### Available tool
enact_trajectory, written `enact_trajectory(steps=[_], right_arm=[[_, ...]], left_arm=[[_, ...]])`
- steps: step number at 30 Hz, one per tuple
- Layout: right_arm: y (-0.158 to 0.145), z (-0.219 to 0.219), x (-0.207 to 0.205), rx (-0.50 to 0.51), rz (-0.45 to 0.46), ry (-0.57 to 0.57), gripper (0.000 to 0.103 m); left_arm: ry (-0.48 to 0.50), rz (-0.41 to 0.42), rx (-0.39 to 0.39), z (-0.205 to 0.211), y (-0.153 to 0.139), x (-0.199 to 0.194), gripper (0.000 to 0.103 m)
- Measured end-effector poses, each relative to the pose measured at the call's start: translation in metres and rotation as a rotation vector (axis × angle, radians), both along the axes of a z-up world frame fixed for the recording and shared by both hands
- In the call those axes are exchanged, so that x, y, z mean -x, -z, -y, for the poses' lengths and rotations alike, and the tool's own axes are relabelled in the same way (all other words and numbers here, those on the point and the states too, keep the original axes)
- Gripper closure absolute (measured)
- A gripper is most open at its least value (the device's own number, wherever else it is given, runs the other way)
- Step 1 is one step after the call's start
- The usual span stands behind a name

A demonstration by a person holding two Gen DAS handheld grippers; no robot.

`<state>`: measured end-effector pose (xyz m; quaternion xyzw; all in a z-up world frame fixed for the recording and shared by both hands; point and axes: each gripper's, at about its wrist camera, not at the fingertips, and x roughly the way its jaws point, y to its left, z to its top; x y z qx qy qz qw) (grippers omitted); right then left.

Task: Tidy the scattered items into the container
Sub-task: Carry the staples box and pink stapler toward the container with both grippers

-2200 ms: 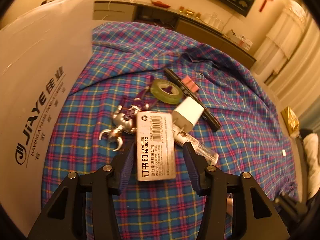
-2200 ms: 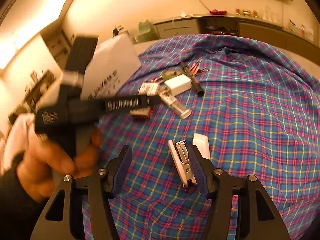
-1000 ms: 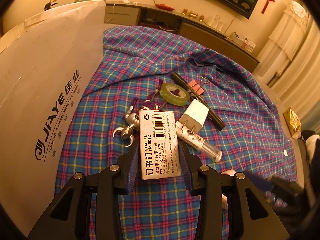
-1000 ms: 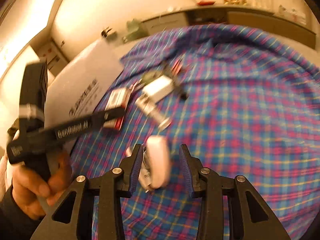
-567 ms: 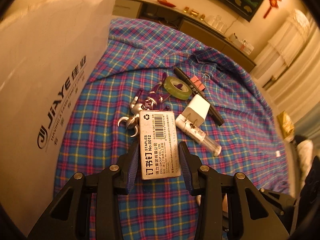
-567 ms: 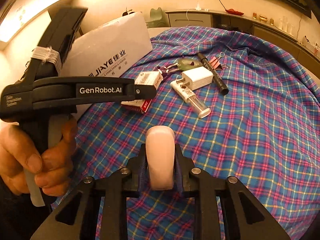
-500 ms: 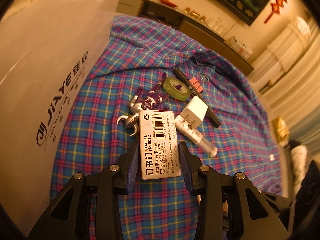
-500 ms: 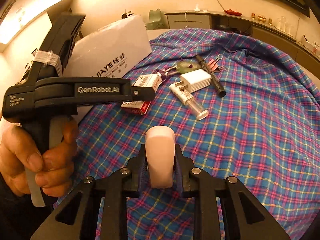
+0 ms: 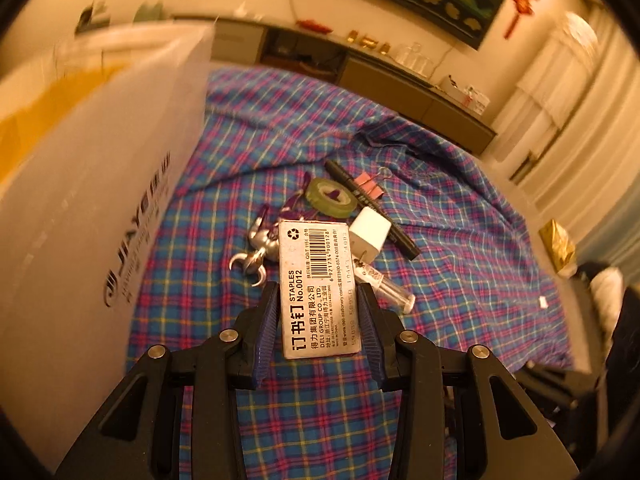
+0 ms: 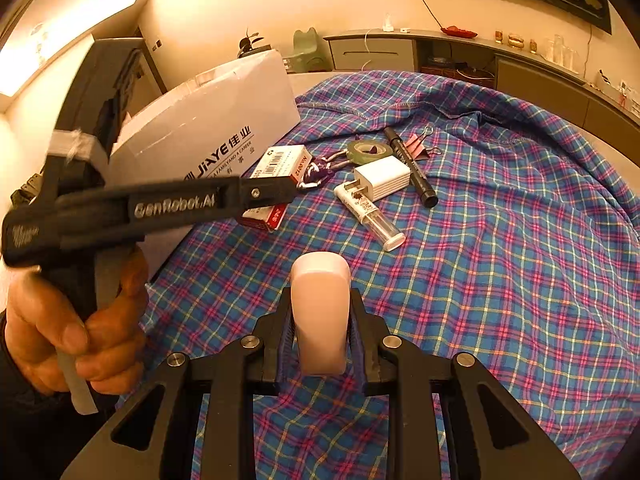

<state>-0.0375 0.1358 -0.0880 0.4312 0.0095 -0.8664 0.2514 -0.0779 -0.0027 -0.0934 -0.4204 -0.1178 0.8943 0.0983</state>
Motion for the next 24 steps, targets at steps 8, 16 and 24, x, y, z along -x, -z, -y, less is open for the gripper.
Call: enact_trajectory(steps=[8, 16, 24], right_arm=[[-0.012, -0.002, -0.009, 0.024, -0.023, 0.004, 0.077], [-0.023, -0.004, -0.022, 0.037, -0.044, 0.011, 0.077], [-0.035, 0.005, -0.038, 0.054, -0.068, 0.010, 0.077]], left_arm=[[0.021, -0.050, -0.001, -0.002, -0.019, -0.026, 0.062], [0.011, -0.048, -0.020, 0.002, -0.028, -0.054, 0.062], [0.008, -0.083, -0.051, 0.015, -0.048, -0.077, 0.062]])
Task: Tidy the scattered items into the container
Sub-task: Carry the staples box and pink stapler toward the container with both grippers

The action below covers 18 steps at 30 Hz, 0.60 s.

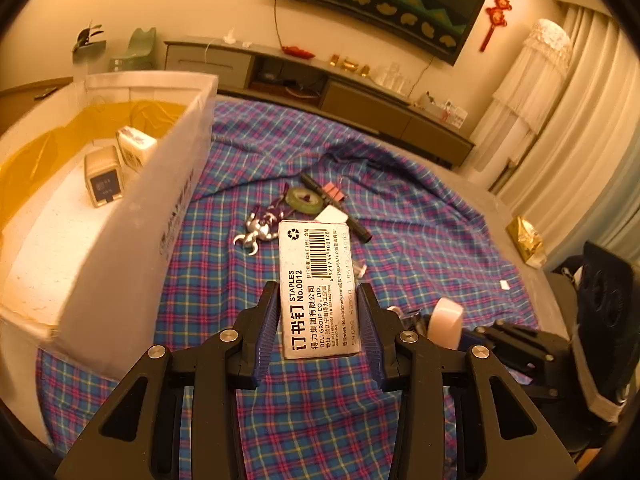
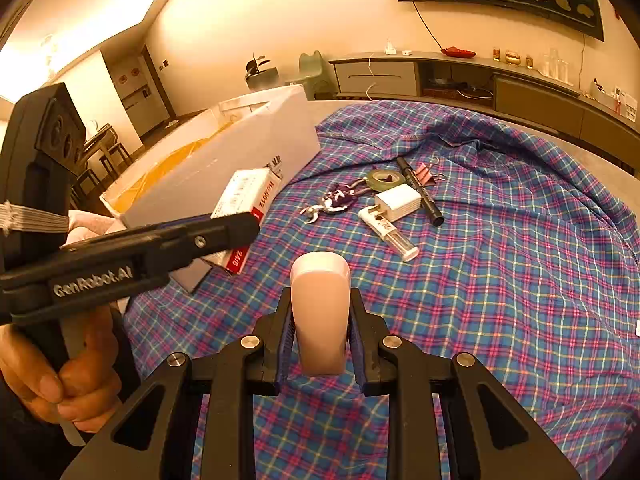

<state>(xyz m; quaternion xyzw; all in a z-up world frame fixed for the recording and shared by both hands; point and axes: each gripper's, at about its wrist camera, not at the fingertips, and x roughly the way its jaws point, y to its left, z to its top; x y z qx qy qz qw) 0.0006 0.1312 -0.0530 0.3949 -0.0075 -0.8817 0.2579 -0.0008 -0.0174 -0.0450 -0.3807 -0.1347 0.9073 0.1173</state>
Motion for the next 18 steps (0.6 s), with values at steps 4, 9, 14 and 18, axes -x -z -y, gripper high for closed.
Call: enact_trajectory(steps=[4, 9, 14, 18], right_arm=[[-0.004, 0.002, -0.008, 0.017, 0.001, 0.011, 0.077], [-0.011, 0.007, -0.020, 0.044, 0.000, 0.027, 0.077], [-0.019, 0.014, -0.028, 0.057, -0.006, 0.034, 0.077], [-0.025, 0.023, -0.032, 0.059, -0.012, 0.026, 0.077]], left_arm=[[-0.007, -0.024, -0.022, 0.008, -0.013, -0.007, 0.062], [-0.008, -0.042, -0.050, 0.017, -0.023, -0.013, 0.062], [-0.024, -0.041, -0.061, 0.028, -0.026, -0.017, 0.062], [-0.046, -0.029, -0.068, 0.039, -0.028, -0.020, 0.062]])
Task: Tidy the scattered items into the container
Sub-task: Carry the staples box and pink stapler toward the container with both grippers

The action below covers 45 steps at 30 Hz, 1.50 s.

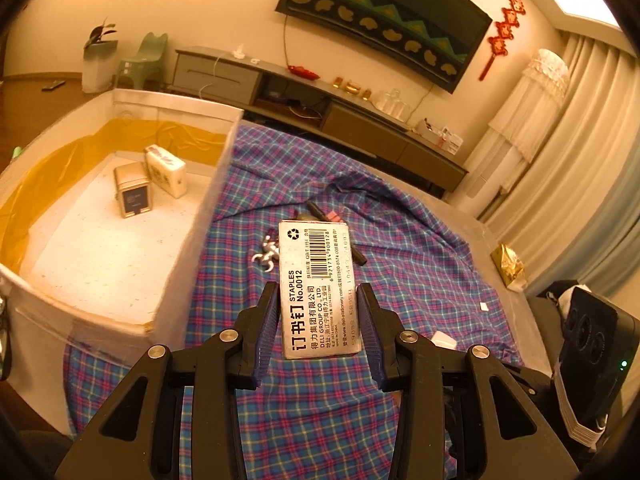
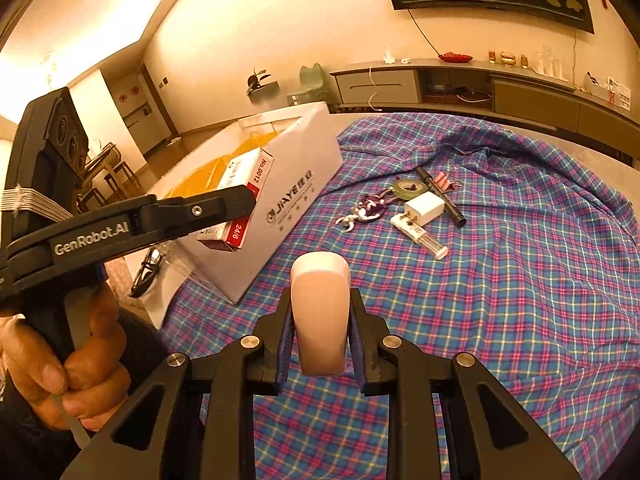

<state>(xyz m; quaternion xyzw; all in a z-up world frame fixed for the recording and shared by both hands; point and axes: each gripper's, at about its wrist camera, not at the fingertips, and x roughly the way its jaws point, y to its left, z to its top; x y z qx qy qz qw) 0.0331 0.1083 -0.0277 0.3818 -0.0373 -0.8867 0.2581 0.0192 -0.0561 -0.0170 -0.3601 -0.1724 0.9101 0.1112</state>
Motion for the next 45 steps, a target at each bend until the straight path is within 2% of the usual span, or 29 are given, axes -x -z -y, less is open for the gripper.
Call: enact_trajectory(steps=[26, 45], right_arm=[[-0.069, 0.052, -0.021, -0.041, -0.132, -0.085, 0.077], [-0.099, 0.093, -0.019, -0.063, -0.176, -0.165, 0.077]], left_arm=[[-0.075, -0.057, -0.081, 0.053, -0.024, -0.025, 0.062], [-0.151, -0.069, -0.163, 0.105, -0.024, -0.034, 0.062]])
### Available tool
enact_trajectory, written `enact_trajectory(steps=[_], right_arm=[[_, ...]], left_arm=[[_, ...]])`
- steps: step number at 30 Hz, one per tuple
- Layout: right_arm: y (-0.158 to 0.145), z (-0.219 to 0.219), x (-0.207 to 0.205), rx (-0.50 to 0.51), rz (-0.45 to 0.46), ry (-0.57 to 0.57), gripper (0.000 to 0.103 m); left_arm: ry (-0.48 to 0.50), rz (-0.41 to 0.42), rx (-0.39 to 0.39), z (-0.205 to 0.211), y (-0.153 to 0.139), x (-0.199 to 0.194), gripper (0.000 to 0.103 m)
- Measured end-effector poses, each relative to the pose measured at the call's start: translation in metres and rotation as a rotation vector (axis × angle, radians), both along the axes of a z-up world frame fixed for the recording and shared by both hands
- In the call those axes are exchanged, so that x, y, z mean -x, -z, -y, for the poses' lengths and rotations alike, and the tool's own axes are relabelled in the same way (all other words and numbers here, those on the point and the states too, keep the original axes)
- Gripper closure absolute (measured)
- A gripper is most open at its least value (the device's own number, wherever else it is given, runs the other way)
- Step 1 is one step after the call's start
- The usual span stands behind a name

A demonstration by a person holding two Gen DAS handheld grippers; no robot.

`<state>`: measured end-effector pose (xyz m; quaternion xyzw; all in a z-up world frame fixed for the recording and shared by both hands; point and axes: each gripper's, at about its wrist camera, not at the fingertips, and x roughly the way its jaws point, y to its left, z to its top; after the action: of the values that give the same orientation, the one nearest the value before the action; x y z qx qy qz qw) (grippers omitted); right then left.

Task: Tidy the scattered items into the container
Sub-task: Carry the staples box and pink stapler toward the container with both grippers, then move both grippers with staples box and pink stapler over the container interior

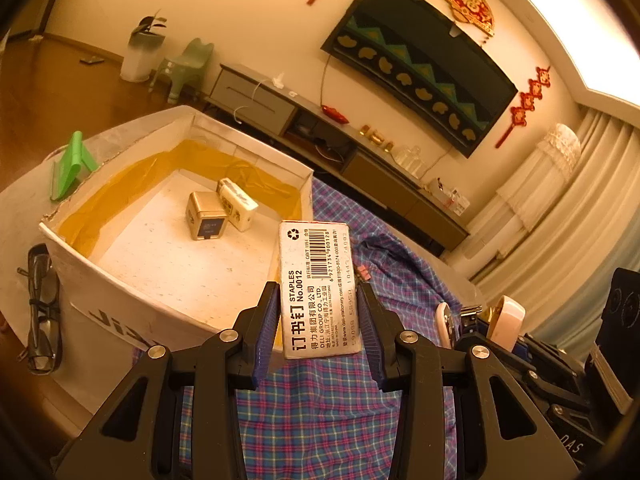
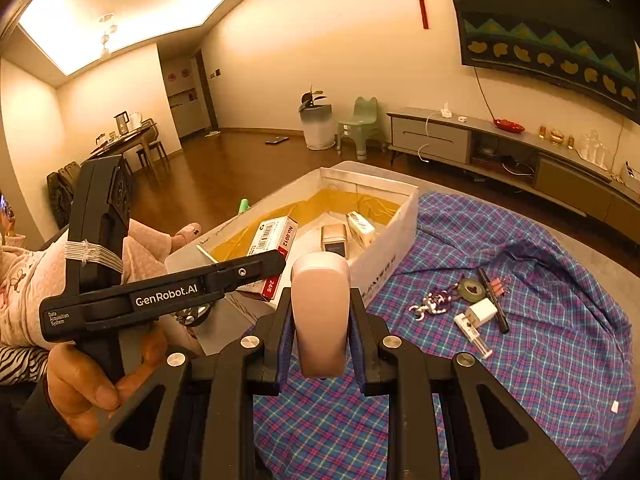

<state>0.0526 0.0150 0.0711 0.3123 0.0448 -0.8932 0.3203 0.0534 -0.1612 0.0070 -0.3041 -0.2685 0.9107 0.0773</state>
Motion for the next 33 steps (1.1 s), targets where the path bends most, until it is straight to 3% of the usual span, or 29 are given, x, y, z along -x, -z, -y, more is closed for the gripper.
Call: enact_trajectory(steps=[33], right_arm=[[0.001, 0.048, 0.036, -0.004, 0.054, -0.082, 0.077]], left_arm=[[-0.086, 0.033, -0.079, 0.046, 0.019, 0.018, 0.062]])
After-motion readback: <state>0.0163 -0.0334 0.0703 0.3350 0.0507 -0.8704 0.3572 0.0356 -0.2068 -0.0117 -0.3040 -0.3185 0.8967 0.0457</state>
